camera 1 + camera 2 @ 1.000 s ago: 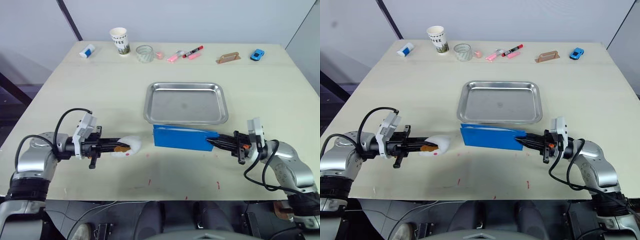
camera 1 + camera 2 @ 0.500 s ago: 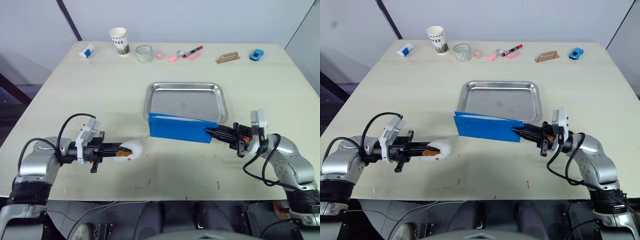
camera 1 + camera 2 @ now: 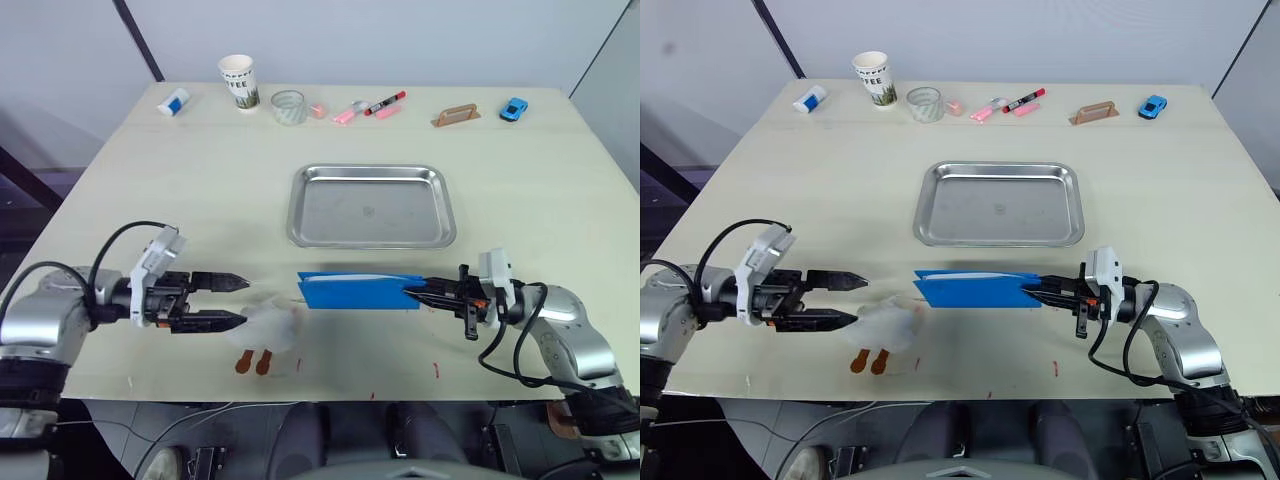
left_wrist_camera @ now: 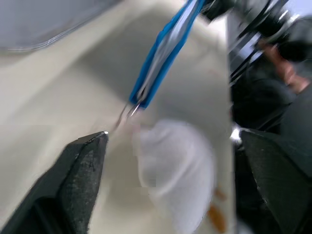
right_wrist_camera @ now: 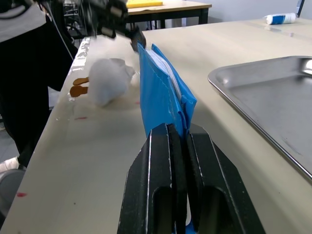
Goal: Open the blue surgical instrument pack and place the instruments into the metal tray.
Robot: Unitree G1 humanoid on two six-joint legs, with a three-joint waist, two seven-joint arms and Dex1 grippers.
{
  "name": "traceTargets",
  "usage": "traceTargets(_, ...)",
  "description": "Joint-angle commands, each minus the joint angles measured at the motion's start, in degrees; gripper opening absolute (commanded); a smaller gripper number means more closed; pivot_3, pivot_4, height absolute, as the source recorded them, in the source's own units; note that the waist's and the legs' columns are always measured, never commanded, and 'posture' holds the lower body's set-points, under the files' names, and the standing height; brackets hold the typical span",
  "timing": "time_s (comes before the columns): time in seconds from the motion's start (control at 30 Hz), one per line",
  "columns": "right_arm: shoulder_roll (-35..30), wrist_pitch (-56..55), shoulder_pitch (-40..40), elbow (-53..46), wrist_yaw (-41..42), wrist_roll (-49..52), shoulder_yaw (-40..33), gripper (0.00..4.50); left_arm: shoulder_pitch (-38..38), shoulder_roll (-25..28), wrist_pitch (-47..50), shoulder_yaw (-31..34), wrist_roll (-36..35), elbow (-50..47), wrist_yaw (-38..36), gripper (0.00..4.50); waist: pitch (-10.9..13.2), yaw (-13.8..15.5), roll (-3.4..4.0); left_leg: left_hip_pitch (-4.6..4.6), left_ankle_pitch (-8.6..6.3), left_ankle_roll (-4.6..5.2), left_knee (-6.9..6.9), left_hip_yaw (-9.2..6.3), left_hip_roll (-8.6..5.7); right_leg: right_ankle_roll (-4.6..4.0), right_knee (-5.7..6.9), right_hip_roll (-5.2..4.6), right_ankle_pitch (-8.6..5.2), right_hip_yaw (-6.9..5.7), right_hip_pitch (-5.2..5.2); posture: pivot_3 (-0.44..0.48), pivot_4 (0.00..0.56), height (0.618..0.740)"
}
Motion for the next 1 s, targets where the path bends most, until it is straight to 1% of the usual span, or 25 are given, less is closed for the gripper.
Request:
traceTargets(0.03, 0.1, -1.6, -0.5, -0.8, 0.2, 0.6, -0.7, 0.0, -2.5, -0.9, -0.2, 0.5, -1.2, -0.6, -1.9, 4.49, 0.0, 0.0, 0.0, 0.0, 0.0, 0.0, 0.0, 0.01, 0.0, 0.0, 0.0, 0.0, 0.0, 0.01, 0.0, 0.0, 0.15, 0.718)
traceTargets(0.13, 0.4, -1.6, -0.7, -0.8, 0.0, 0.7, -0.7, 0.0, -6.6, -7.6, -6.7, 0.7, 2.6, 1.9, 1.6, 4.49, 0.0, 0.5, 0.02, 0.01, 0.01, -0.01, 0.02, 0.0, -0.01, 0.0, 0.02, 0.0, 0.0, -0.01, 0.01, 0.0, 0.15, 0.718)
traceTargets(0.2, 0.5, -1.6, -0.8, -0.7, 0.0, 0.7, -0.6, 0.0, -8.4, -10.6, -9.7, 0.4, 4.9, 3.6, 2.9, 4.49, 0.0, 0.5, 0.0, 0.0, 0.01, -0.01, 0.05, 0.02, -0.02, 0.0, 0.06, 0.01, 0.01, 0.01, 0.01, 0.0, 0.15, 0.718)
traceTargets(0.23, 0.6, -1.6, -0.8, -0.7, 0.0, 0.7, -0.6, 0.0, -9.4, -12.2, -12.7, 0.1, 6.8, 5.0, 3.8, 4.49, 0.0, 0.5, 0.0, 0.0, 0.01, -0.01, 0.05, 0.02, -0.02, 0.0, 0.05, 0.02, 0.01, 0.02, 0.0, 0.0, 0.15, 0.718)
traceTargets(0.3, 0.6, -1.7, -0.7, -0.6, 0.1, 0.7, -0.6, 0.0, -11.1, -14.1, -16.3, -0.4, 9.7, 7.8, 4.3, 4.49, 0.0, 0.4, -0.01, 0.0, 0.01, -0.01, 0.05, 0.01, -0.02, -0.01, 0.05, 0.03, 0.01, 0.02, 0.0, 0.0, 0.15, 0.718)
traceTargets(0.37, 0.6, -1.8, -0.9, -0.3, 0.2, 0.7, -0.6, 0.0, -12.3, -15.1, -19.1, -1.0, 11.9, 10.1, 3.6, 4.49, 0.0, 0.2, -0.01, 0.01, 0.01, -0.02, 0.05, 0.02, -0.02, -0.01, 0.06, 0.04, 0.01, 0.03, 0.0, 0.0, 0.15, 0.718)
traceTargets(0.53, 0.5, -2.1, -1.3, 0.3, 0.6, 0.4, -0.4, 0.0, -14.8, -17.6, -22.4, -1.5, 14.5, 14.4, 2.3, 4.49, 0.0, 0.0, -0.01, 0.0, 0.01, -0.01, 0.05, 0.03, -0.02, 0.0, 0.06, 0.03, 0.01, 0.03, 0.0, 0.0, 0.15, 0.718)
traceTargets(1.0, 0.5, -3.0, -1.8, 1.5, 0.8, 0.1, -0.3, 0.0, -15.9, -23.3, -22.9, -4.0, 16.4, 13.4, 0.7, 4.49, 0.0, 0.0, -0.01, 0.0, 0.01, -0.02, 0.05, 0.02, -0.02, 0.0, 0.07, 0.03, 0.01, 0.04, 0.0, 0.0, 0.15, 0.718)
